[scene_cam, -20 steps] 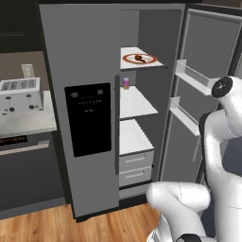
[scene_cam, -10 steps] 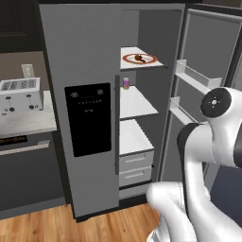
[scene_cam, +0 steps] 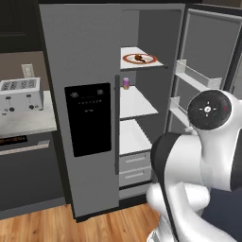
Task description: Retrieve the chicken drumstick from the fridge and place it on the saucepan with marinade on the stove.
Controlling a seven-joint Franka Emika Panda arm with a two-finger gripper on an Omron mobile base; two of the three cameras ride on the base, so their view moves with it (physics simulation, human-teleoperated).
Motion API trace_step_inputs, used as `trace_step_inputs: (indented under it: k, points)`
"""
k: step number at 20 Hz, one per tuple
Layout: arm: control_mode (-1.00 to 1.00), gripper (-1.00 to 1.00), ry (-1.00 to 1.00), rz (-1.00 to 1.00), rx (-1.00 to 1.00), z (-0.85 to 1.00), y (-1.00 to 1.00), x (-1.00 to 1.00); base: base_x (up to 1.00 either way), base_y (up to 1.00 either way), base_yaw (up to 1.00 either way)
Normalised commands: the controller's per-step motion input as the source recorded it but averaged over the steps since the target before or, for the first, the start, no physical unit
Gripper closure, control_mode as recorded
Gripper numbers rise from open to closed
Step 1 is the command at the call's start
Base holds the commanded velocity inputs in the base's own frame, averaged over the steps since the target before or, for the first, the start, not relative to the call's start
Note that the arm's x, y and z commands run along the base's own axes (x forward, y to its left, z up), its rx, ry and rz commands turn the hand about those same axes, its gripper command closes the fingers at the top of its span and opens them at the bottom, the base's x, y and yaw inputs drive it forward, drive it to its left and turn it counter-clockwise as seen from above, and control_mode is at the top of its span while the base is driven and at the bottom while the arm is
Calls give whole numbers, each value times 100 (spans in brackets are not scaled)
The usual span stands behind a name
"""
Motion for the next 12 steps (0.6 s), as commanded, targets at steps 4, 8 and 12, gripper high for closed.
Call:
trace_step_inputs:
  k: [4, 8, 12]
  points:
    - [-100, -100, 44, 35, 15, 25, 78, 5, 0, 0, 0]
    - [-100, -100, 12, 10, 14, 0, 20, 1, 0, 0, 0]
    - [-100, -100, 0, 0, 6, -41, 10, 1, 0, 0, 0]
